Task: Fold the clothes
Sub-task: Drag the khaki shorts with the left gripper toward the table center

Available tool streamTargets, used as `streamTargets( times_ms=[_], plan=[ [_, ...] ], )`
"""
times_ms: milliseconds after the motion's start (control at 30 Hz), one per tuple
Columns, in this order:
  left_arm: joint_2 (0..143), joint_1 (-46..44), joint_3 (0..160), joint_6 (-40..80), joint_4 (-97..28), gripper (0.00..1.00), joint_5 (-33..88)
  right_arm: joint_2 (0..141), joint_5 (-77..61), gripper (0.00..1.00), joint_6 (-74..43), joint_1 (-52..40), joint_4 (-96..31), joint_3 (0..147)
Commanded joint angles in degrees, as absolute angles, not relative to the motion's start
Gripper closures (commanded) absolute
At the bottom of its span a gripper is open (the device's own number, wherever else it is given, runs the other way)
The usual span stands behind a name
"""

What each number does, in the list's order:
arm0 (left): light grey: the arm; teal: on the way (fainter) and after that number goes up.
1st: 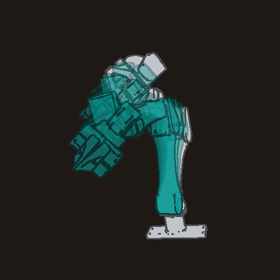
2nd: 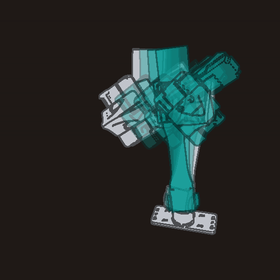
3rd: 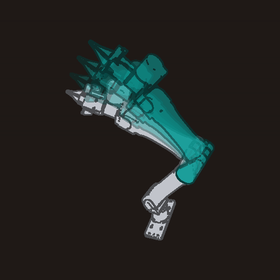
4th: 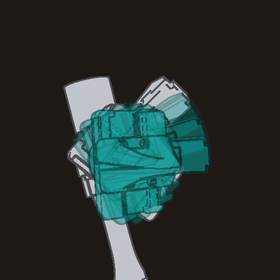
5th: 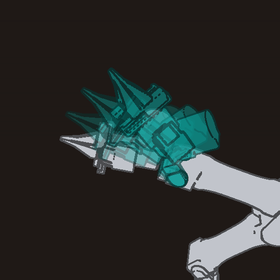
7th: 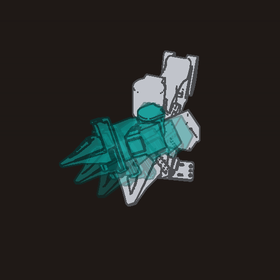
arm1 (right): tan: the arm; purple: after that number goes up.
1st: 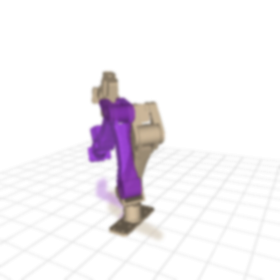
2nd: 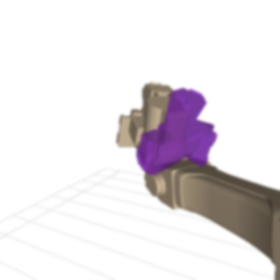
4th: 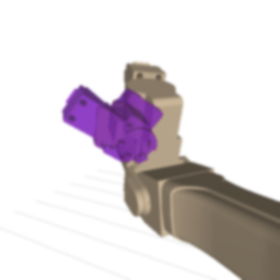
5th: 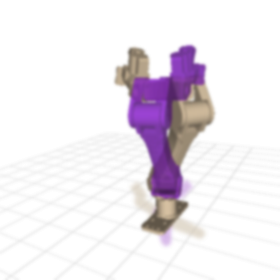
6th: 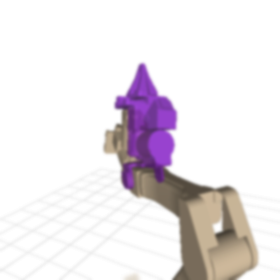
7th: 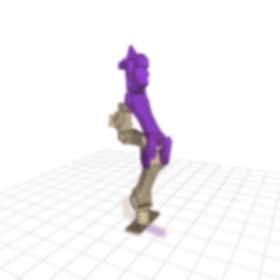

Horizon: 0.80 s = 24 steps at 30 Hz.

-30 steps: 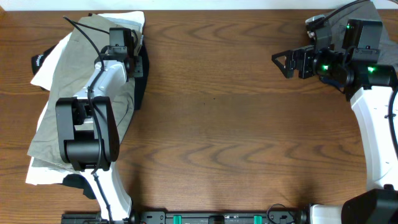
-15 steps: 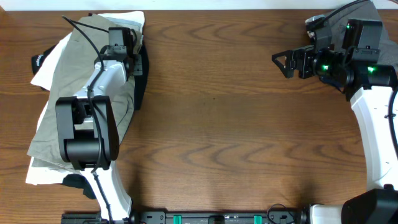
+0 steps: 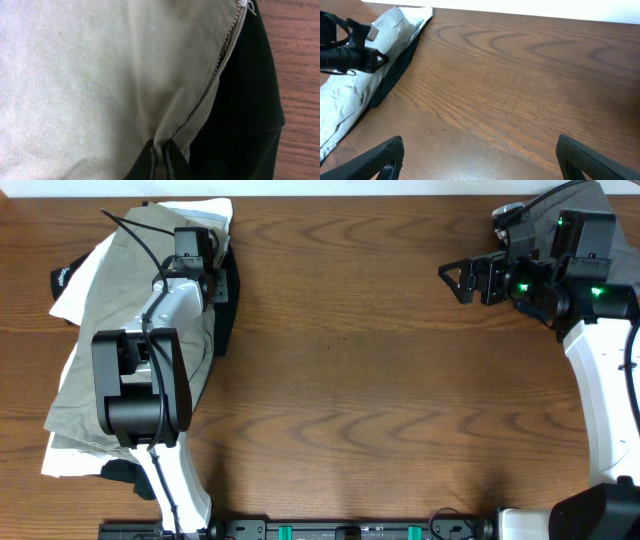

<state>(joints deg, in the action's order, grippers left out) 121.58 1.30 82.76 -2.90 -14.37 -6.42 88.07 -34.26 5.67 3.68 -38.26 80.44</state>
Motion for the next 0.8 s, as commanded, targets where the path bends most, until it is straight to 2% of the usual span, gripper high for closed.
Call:
streamTargets(
  times_ms=[0, 467, 767],
  plan=[
    [122.3, 1.7, 83.6, -2.7, -13.4, 0.94, -7.2, 88.3, -33.8, 0.05, 6.5, 2.9, -38.1, 80.0],
    [103.6, 0.6, 83.8, -2.7, -19.4, 0.94, -7.1, 88.3, -33.9, 0.05, 6.5, 2.9, -38.0, 80.0],
    [98.6, -8.2, 83.8, -1.3, -24.4, 0.94, -3.1, 88.3, -33.9, 0.05, 6.2, 2.9, -38.2, 80.0]
  ],
)
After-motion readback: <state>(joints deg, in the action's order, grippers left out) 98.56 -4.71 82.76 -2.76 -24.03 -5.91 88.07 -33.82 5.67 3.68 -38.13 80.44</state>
